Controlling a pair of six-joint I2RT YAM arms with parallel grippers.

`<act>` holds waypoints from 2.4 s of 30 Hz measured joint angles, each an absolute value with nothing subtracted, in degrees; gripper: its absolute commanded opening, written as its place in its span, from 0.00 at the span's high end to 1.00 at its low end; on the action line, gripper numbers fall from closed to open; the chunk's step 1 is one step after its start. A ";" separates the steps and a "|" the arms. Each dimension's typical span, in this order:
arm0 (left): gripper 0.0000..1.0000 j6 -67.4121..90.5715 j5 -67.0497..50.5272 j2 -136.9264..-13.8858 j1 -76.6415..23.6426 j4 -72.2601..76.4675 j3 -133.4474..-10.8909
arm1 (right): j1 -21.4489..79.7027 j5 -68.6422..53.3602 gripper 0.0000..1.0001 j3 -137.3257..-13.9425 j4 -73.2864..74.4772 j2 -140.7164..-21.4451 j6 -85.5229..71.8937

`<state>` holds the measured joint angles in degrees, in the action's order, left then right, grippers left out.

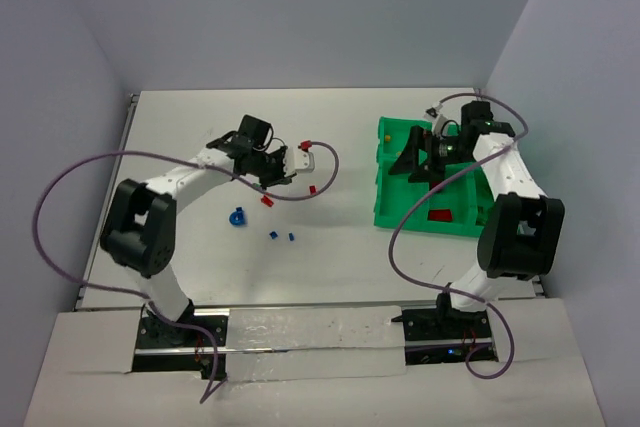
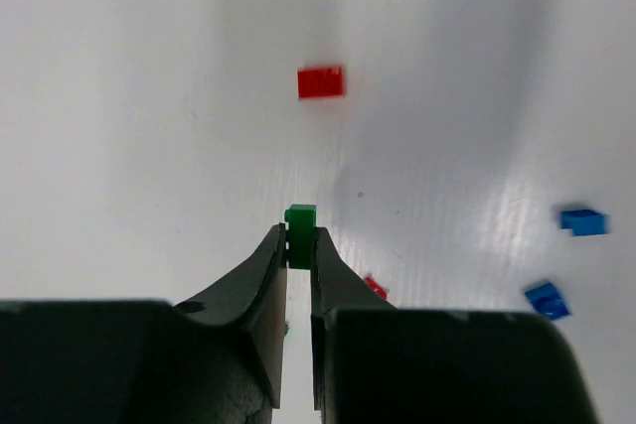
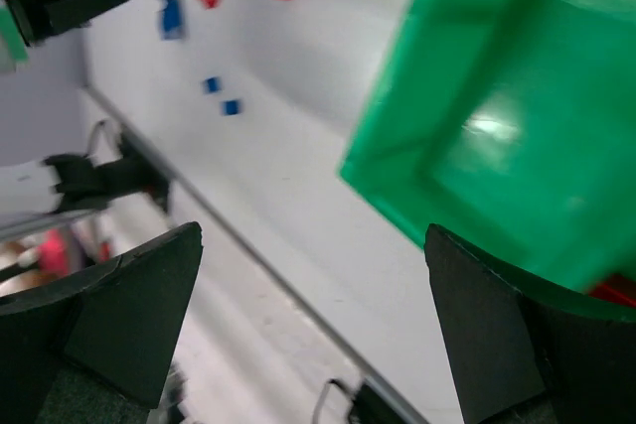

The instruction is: Sort the legos into containers by color

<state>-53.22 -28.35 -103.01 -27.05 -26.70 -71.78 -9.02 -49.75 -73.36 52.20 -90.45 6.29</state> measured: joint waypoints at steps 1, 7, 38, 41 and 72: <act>1.00 -52.52 -27.84 -99.99 -28.26 -26.15 -70.76 | -7.82 -51.79 0.00 -73.17 51.77 -91.39 5.21; 1.00 -44.64 -27.31 -84.89 -36.45 -24.97 -67.61 | 0.30 -60.15 0.01 -73.20 45.52 -94.37 -1.85; 1.00 -21.10 -30.89 -82.70 -39.81 -22.89 -70.67 | 19.30 -76.36 0.52 -78.11 25.65 -103.96 -21.51; 1.00 -21.08 -30.89 -82.82 -39.81 -22.90 -70.68 | 19.57 -77.28 0.55 -78.11 25.41 -103.96 -21.64; 0.85 -17.63 -28.97 -83.18 -39.58 -22.40 -71.29 | 19.44 -80.99 1.00 -78.11 25.92 -105.18 -20.12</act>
<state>-17.63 -28.97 -83.18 -39.58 -22.40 -71.29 19.44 -80.99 -78.11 25.92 -105.18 -20.12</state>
